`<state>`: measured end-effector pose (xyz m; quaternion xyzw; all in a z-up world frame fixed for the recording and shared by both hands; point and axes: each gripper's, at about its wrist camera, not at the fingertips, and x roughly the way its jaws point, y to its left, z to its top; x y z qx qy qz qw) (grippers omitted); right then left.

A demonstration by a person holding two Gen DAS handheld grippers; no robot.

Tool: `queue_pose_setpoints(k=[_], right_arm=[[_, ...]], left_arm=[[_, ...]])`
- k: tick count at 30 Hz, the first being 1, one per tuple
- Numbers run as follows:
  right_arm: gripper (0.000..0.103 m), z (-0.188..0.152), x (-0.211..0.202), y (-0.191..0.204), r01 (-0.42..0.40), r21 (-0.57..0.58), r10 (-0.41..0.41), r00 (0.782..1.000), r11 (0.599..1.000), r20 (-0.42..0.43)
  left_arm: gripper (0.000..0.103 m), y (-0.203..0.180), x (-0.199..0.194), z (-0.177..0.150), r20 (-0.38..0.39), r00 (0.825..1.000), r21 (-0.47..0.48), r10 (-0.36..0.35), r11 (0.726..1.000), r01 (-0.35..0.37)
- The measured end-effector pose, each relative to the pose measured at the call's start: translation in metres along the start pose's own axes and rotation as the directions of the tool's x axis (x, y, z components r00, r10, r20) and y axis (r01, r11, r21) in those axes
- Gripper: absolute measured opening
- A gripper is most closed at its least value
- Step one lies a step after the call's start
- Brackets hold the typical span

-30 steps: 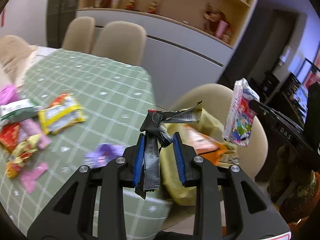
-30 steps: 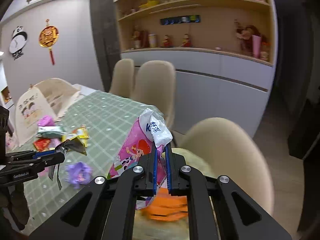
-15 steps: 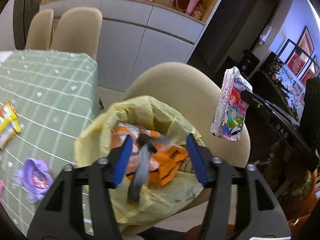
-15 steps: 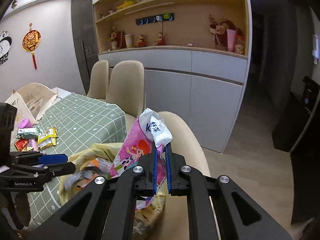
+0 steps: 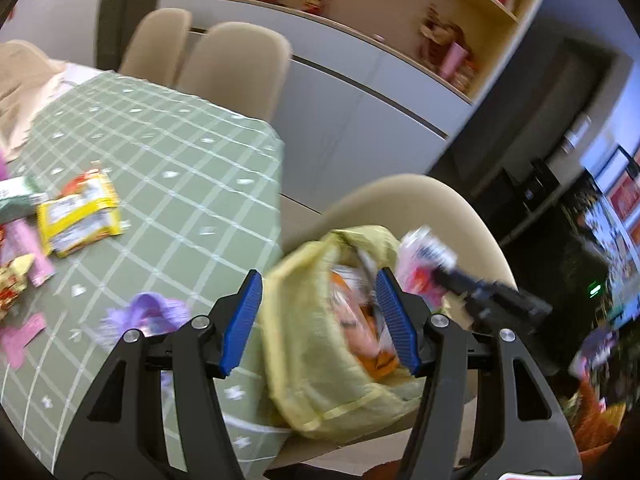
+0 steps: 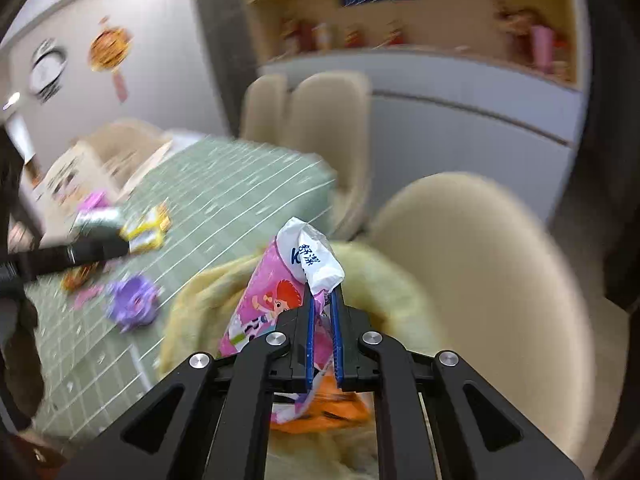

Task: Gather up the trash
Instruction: 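Carry the wrapper strip and tissue pack to the yellow bag and release both, then grasp the gold snack wrapper with the left tool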

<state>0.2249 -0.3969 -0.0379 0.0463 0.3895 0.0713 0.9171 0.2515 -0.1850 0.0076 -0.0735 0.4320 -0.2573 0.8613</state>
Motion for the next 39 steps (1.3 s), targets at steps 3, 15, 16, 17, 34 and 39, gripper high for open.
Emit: queue_pose_setpoints(k=[3,15,16,17,34,39], right_arm=[[0.009,-0.010,0.040,0.018,-0.032,-0.059,0.025,0.993,0.998,-0.117],[0.009,-0.032,0.074,0.004,0.069,0.003,-0.066,0.964,0.998,-0.259],[0.009,-0.031,0.070,0.002,0.070,0.034,-0.060,0.969,0.997,-0.240],[0.010,-0.031,0.065,0.000,0.070,0.058,-0.055,0.972,0.996,-0.226],[0.027,0.011,-0.015,0.049,0.077,0.167,-0.086,0.995,0.983,0.049],[0.027,0.033,-0.019,0.096,0.021,0.117,-0.033,0.994,0.993,0.104]], left_arm=[[0.056,0.023,-0.016,-0.003,0.015,0.999,-0.044,0.043,0.998,-0.042],[0.056,0.112,-0.058,-0.024,0.018,0.983,-0.189,0.181,0.966,-0.174],[0.056,0.118,-0.059,-0.025,0.016,0.982,-0.195,0.186,0.964,-0.179],[0.056,0.124,-0.061,-0.027,0.015,0.982,-0.200,0.189,0.963,-0.183],[0.056,0.213,-0.113,-0.049,0.058,0.963,-0.241,0.262,0.940,-0.241],[0.056,0.245,-0.141,-0.058,0.090,0.948,-0.285,0.307,0.920,-0.271]])
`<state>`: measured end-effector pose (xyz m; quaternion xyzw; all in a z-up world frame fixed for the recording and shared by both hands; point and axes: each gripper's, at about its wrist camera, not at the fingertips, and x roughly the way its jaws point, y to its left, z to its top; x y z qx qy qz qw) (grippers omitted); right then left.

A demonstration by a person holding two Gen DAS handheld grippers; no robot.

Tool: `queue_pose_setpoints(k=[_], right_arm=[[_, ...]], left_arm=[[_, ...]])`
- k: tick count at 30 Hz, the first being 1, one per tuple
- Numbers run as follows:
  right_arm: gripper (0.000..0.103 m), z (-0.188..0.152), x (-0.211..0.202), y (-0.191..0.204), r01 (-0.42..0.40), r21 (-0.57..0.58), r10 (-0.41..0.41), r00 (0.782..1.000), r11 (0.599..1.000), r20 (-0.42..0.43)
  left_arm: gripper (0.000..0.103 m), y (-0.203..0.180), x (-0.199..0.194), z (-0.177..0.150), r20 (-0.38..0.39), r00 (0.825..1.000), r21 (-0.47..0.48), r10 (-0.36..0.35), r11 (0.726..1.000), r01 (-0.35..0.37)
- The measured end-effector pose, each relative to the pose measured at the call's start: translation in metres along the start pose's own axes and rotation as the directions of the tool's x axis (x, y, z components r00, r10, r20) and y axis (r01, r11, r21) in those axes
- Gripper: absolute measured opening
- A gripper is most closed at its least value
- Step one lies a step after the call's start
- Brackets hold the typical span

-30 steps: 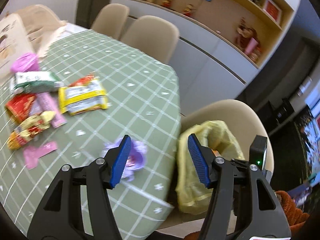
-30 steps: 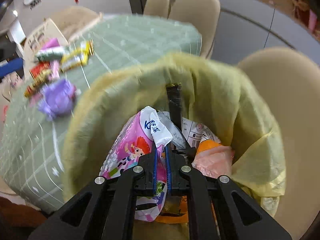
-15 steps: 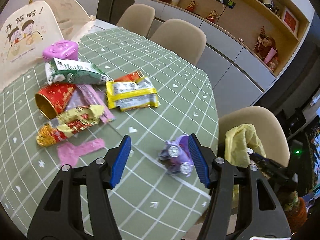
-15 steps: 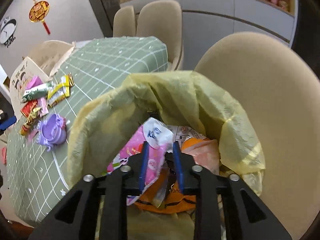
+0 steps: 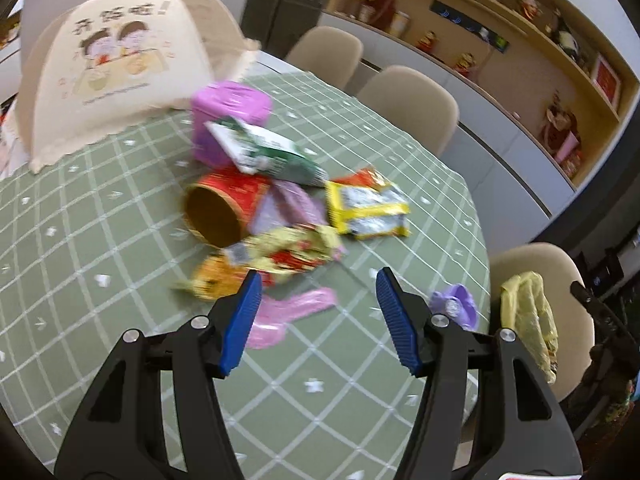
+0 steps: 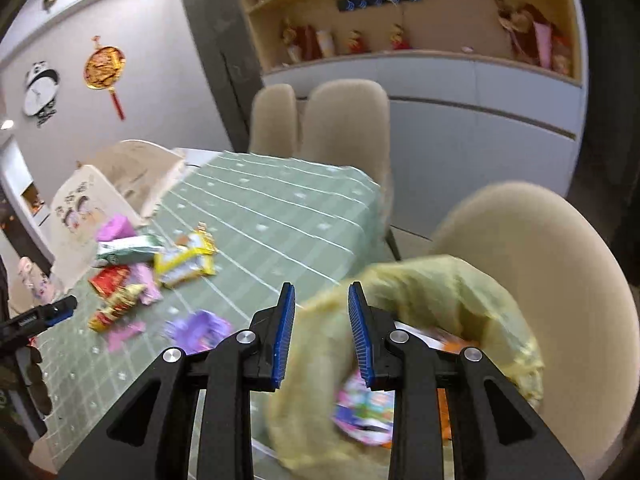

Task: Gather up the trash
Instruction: 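Grasp the gold snack wrapper with the left tool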

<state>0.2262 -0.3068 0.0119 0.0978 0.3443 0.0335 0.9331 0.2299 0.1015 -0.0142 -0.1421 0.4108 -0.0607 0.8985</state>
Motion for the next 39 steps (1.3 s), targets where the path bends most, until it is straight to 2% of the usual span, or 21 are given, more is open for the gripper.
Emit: queue_pose_setpoints(k=[8,12,15,17,20,22,25,29,30,32,33,34,39], right_arm=[[0.027,0.007,0.014,0.073,-0.062,-0.071,0.063,0.998,0.996,0.016],[0.027,0.006,0.016,0.093,-0.088,-0.117,0.091,0.996,0.989,0.017],[0.027,0.005,0.020,0.097,-0.113,-0.116,0.114,0.993,0.987,0.001],[0.027,0.005,0.025,0.099,-0.134,-0.113,0.132,0.991,0.984,-0.027],[0.027,0.001,0.029,0.102,-0.151,-0.113,0.145,0.988,0.982,-0.061],[0.027,-0.004,0.031,0.103,-0.157,-0.114,0.148,0.985,0.981,-0.083],[0.027,-0.016,0.029,0.104,-0.159,-0.126,0.145,0.983,0.979,-0.112],[0.027,-0.030,0.028,0.100,-0.154,-0.143,0.131,0.979,0.978,-0.156],[0.027,-0.032,0.029,0.099,-0.153,-0.144,0.129,0.978,0.978,-0.163],[0.027,-0.037,0.033,0.100,-0.161,-0.139,0.134,0.973,0.977,-0.186],[0.027,-0.039,0.036,0.101,-0.167,-0.139,0.139,0.971,0.976,-0.195],[0.027,-0.041,0.039,0.105,-0.176,-0.142,0.145,0.968,0.974,-0.205],[0.027,-0.054,0.063,0.140,-0.254,-0.182,0.199,0.940,0.950,-0.277]], left_arm=[[0.057,0.069,-0.020,0.001,0.038,0.997,-0.094,0.065,0.994,-0.061],[0.057,0.082,-0.017,-0.002,0.033,0.998,-0.097,0.054,0.994,-0.051],[0.057,0.075,-0.008,0.000,0.020,1.000,-0.036,0.016,0.999,-0.015],[0.057,0.062,0.004,0.005,0.011,1.000,0.064,-0.008,0.998,0.007],[0.057,0.038,0.027,0.014,-0.012,1.000,0.229,-0.015,0.973,0.017],[0.057,0.028,0.047,0.018,-0.039,0.999,0.298,0.005,0.954,0.007],[0.057,0.025,0.077,0.020,-0.083,0.996,0.315,0.043,0.949,-0.015],[0.056,0.030,0.098,0.016,-0.155,0.987,0.260,0.053,0.965,-0.011],[0.054,0.031,0.099,0.014,-0.163,0.985,0.247,0.050,0.969,-0.009],[0.037,0.028,0.094,0.011,-0.163,0.985,0.251,0.053,0.968,-0.010],[0.033,0.027,0.091,0.009,-0.166,0.985,0.254,0.053,0.967,-0.009],[0.021,0.027,0.086,0.006,-0.176,0.984,0.249,0.041,0.969,0.004],[0.010,0.038,0.065,-0.009,-0.194,0.979,0.224,0.058,0.975,-0.014]])
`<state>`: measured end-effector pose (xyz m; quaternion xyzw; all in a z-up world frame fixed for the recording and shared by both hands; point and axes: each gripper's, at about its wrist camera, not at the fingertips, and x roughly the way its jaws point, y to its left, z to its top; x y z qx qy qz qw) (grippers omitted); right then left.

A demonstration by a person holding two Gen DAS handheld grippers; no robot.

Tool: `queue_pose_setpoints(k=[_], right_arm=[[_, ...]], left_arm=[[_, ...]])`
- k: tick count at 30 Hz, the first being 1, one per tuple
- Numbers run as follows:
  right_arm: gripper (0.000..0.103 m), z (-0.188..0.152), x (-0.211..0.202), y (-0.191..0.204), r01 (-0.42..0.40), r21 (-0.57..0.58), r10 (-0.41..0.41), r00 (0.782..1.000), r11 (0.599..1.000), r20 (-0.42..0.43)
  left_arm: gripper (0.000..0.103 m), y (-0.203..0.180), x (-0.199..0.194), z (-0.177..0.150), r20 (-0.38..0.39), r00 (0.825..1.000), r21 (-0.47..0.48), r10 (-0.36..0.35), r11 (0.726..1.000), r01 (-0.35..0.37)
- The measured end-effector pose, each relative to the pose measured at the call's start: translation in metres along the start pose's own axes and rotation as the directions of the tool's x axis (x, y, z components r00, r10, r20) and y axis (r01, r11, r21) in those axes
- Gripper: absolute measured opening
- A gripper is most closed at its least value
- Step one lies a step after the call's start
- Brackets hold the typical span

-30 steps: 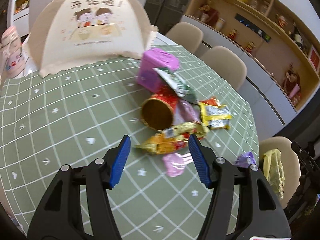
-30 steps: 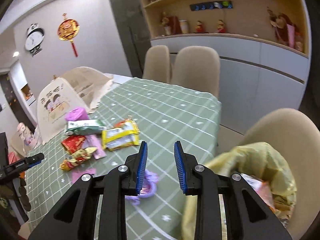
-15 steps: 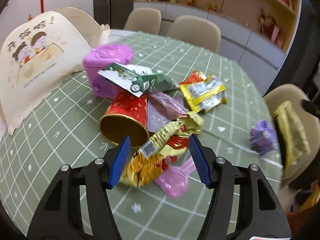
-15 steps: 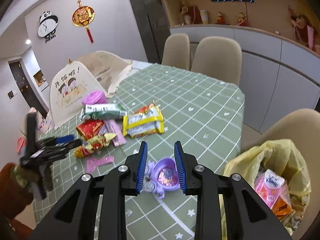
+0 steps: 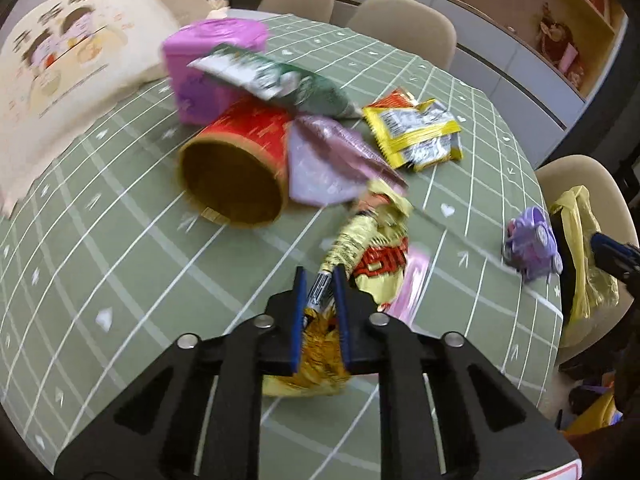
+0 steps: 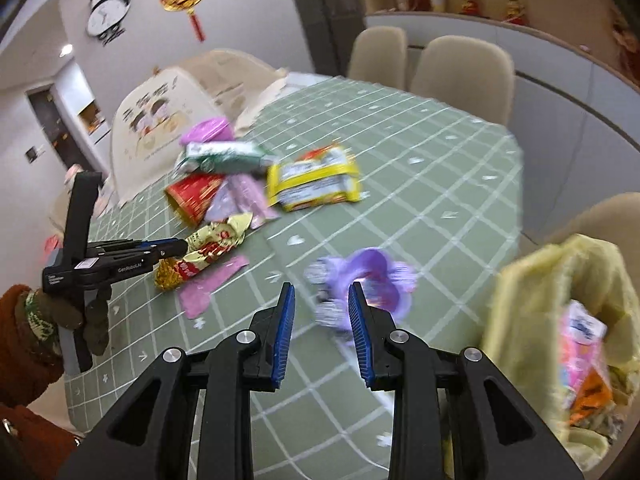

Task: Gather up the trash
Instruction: 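Grasp the gold snack wrapper with the left tool, then lift the gold wrapper with the left tool while the right tool grasps the pink lollipop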

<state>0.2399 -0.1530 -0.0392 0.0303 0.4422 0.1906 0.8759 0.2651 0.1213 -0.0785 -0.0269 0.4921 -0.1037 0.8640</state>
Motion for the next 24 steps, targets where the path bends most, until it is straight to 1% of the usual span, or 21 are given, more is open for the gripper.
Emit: queue_pose_setpoints(k=[2,3,4,6,8,9,10,11,13,15,18,20,24], right_arm=[[0.028,0.001,0.014,0.014,-0.030,-0.018,0.029,0.999,0.999,-0.026],[0.031,0.000,0.025,0.025,-0.057,-0.031,0.056,0.997,0.998,-0.049],[0.033,-0.001,0.034,0.034,-0.079,-0.042,0.076,0.995,0.996,-0.067],[0.035,-0.003,0.055,0.056,-0.126,-0.072,0.118,0.987,0.989,-0.106],[0.036,-0.005,0.071,0.077,-0.155,-0.104,0.143,0.983,0.982,-0.118],[0.038,-0.006,0.076,0.085,-0.162,-0.117,0.148,0.982,0.980,-0.119],[0.041,-0.006,0.084,0.095,-0.163,-0.136,0.148,0.982,0.977,-0.120],[0.045,-0.006,0.089,0.100,-0.163,-0.145,0.146,0.982,0.976,-0.121],[0.046,-0.006,0.104,0.112,-0.143,-0.170,0.121,0.984,0.975,-0.134],[0.046,-0.006,0.117,0.121,-0.121,-0.179,0.096,0.985,0.976,-0.142],[0.046,-0.006,0.124,0.127,-0.089,-0.184,0.062,0.988,0.979,-0.143],[0.046,-0.007,0.127,0.129,-0.069,-0.175,0.046,0.990,0.982,-0.134],[0.046,-0.008,0.129,0.132,-0.039,-0.177,0.019,0.993,0.983,-0.117]], left_arm=[[0.008,0.015,-0.014,-0.012,0.007,1.000,-0.069,0.024,0.997,-0.024],[0.008,0.022,-0.019,-0.016,0.010,0.999,-0.101,0.030,0.994,-0.029],[0.008,0.032,-0.027,-0.023,0.017,0.999,-0.148,0.039,0.988,-0.036],[0.008,0.048,-0.041,-0.037,0.026,0.998,-0.212,0.051,0.976,-0.044],[0.008,0.059,-0.050,-0.046,0.030,0.999,-0.249,0.043,0.968,-0.034],[0.010,0.066,-0.055,-0.053,0.033,0.999,-0.273,0.033,0.962,-0.023],[0.018,0.070,-0.057,-0.057,0.035,0.999,-0.286,0.021,0.958,-0.011],[0.033,0.074,-0.060,-0.061,0.037,0.999,-0.298,0.011,0.955,0.000],[0.041,0.080,-0.065,-0.066,0.045,0.999,-0.310,-0.004,0.951,0.018],[0.041,0.085,-0.069,-0.068,0.045,0.999,-0.297,0.000,0.955,0.014],[0.042,0.088,-0.074,-0.069,0.051,0.999,-0.264,0.007,0.964,0.007],[0.043,0.092,-0.077,-0.068,0.059,0.998,-0.252,-0.001,0.968,0.016],[0.044,0.100,-0.076,-0.067,0.064,0.998,-0.256,-0.025,0.966,0.040]])
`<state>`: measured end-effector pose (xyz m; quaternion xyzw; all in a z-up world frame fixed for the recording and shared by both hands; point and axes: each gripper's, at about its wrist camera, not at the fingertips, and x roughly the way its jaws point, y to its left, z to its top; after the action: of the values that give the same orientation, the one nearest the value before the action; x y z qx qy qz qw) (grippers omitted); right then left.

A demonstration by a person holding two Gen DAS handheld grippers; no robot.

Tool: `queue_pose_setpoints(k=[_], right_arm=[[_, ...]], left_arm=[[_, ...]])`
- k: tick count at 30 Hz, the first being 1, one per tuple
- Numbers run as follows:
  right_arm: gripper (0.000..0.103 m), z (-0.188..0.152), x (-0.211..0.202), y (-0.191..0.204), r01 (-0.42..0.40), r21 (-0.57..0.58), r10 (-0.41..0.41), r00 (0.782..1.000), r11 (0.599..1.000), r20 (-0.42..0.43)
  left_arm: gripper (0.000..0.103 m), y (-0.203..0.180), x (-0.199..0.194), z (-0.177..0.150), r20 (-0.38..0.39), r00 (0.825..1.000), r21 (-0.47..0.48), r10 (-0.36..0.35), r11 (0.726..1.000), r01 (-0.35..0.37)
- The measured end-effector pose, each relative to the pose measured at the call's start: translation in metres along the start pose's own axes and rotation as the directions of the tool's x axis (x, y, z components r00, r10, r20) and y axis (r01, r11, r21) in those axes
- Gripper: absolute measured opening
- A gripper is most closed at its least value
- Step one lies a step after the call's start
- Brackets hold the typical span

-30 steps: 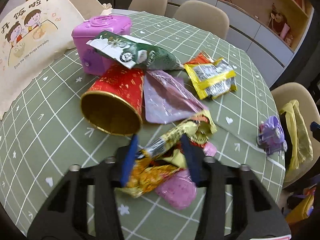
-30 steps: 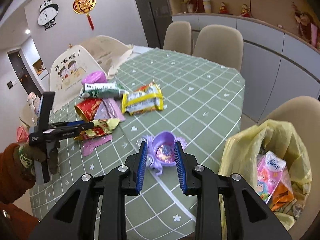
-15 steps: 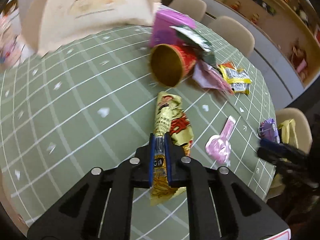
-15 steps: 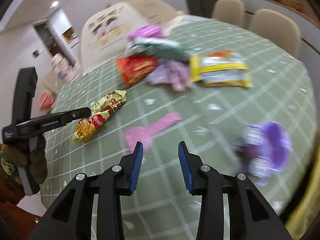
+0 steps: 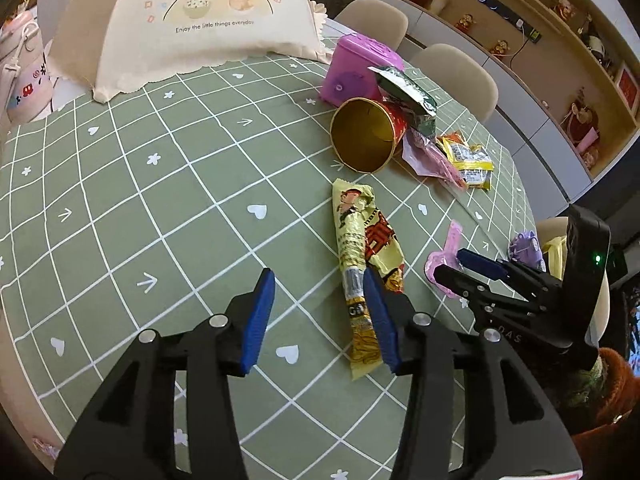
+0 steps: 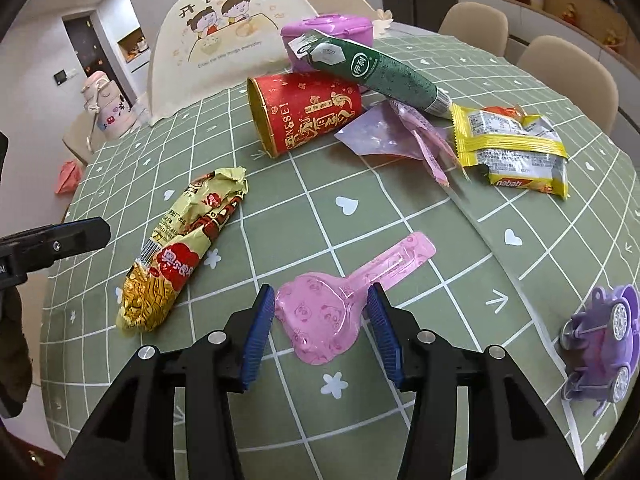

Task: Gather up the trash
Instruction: 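Lift the gold wrapper with the left tool while the right tool grasps the pink lollipop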

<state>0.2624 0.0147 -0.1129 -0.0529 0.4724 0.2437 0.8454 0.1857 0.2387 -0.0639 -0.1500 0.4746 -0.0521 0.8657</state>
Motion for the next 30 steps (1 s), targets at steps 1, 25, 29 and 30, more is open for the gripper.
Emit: queue_pose_setpoints(k=[1,25,29,30], right_arm=[[0.046,0.000,0.000,0.001,0.007,-0.001,-0.007,1.000,1.000,0.002],[0.037,-0.017,-0.081,-0.020,0.123,0.049,-0.127,0.989,0.991,0.081],[0.037,-0.023,-0.092,-0.021,0.143,0.027,-0.144,0.985,0.989,0.090],[0.037,-0.024,-0.095,-0.024,0.145,0.027,-0.147,0.985,0.989,0.093]], left_arm=[[0.044,0.002,0.001,0.001,-0.002,1.000,-0.001,-0.002,1.000,0.002],[0.052,-0.035,0.050,0.016,-0.064,0.998,-0.005,0.029,1.000,-0.029],[0.023,-0.043,0.058,0.015,-0.088,0.994,0.003,0.062,0.998,-0.062],[0.022,-0.045,0.059,0.015,-0.090,0.994,-0.002,0.064,0.998,-0.064]])
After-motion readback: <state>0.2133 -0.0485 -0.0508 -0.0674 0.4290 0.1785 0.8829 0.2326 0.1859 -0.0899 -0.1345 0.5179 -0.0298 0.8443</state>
